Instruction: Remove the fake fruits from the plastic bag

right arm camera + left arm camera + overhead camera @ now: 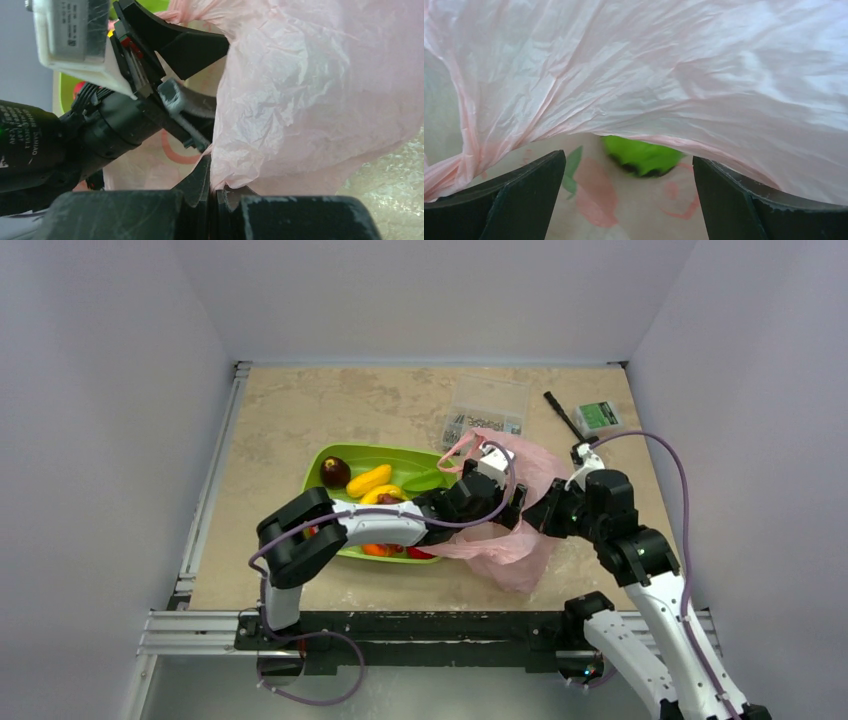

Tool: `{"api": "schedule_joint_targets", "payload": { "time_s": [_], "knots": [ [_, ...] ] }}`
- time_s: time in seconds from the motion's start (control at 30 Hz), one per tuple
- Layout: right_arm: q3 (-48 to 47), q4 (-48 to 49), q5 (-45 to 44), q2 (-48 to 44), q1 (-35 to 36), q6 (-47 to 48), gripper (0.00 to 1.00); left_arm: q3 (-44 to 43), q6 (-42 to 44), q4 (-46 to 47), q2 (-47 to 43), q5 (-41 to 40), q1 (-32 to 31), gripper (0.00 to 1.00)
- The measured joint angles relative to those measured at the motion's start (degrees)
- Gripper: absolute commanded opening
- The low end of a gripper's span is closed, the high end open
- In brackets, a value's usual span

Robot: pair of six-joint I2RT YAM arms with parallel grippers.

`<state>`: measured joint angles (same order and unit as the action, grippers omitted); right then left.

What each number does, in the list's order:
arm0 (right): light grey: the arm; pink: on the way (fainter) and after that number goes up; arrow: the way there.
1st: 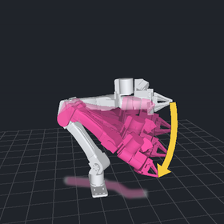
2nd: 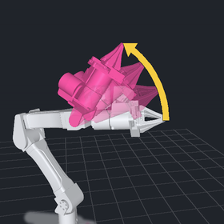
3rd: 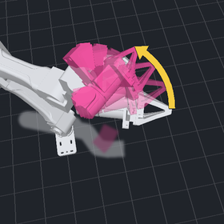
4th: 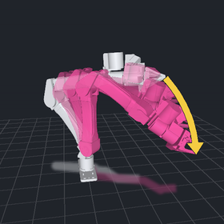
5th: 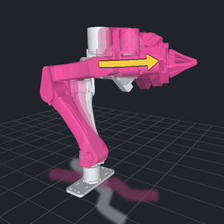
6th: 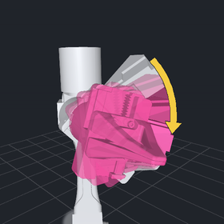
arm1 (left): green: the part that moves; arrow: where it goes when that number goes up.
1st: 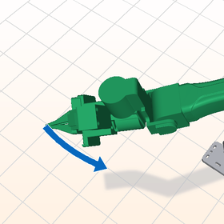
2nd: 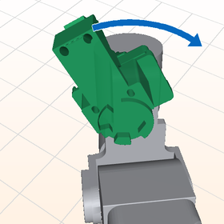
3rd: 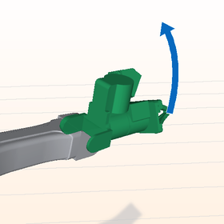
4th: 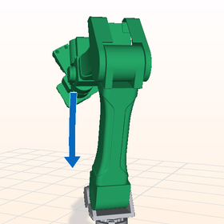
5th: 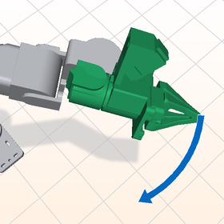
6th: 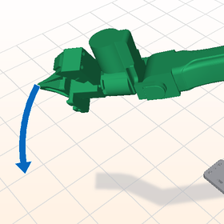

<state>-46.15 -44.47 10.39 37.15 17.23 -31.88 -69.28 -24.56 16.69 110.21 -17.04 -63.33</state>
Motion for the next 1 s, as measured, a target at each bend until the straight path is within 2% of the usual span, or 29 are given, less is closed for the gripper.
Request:
{"api": "schedule_joint_targets", "payload": {
  "time_s": [0.13,0.27,0.43,0.6,0.7,0.77,1.0],
  "knots": [
    [0.0,0.79,2.71,0.13,0.0,0.9,0.0,3.96,-3.37,6.4,-1.57,4.68,-0.07,1.0],
    [0.0,0.87,3.98,-1.7,0.0,1.18,0.0,5.2,-5.51,8.0,-0.11,5.79,-0.2,1.0],
    [0.0,0.98,4.31,-3.08,0.0,1.46,0.0,1.77,-6.62,7.17,4.42,2.12,-0.17,1.0],
    [0.22,1.75,4.31,-2.8,0.0,1.51,0.0,-4.52,-7.34,5.64,11.04,-5.29,-0.26,0.98],
    [0.22,1.88,4.15,-2.21,-0.04,1.55,0.0,-8.59,-7.32,5.09,15.12,-8.37,-0.31,0.86],
    [0.28,1.88,4.13,-1.84,-0.04,1.55,0.0,-10.21,-7.3,5.4,17.03,-9.7,-0.42,0.73],
    [0.33,1.88,4.28,-1.57,0.0,1.57,0.0,-9.77,-5.73,6.73,17.68,-12.81,-0.37,0.4]
  ]
}}
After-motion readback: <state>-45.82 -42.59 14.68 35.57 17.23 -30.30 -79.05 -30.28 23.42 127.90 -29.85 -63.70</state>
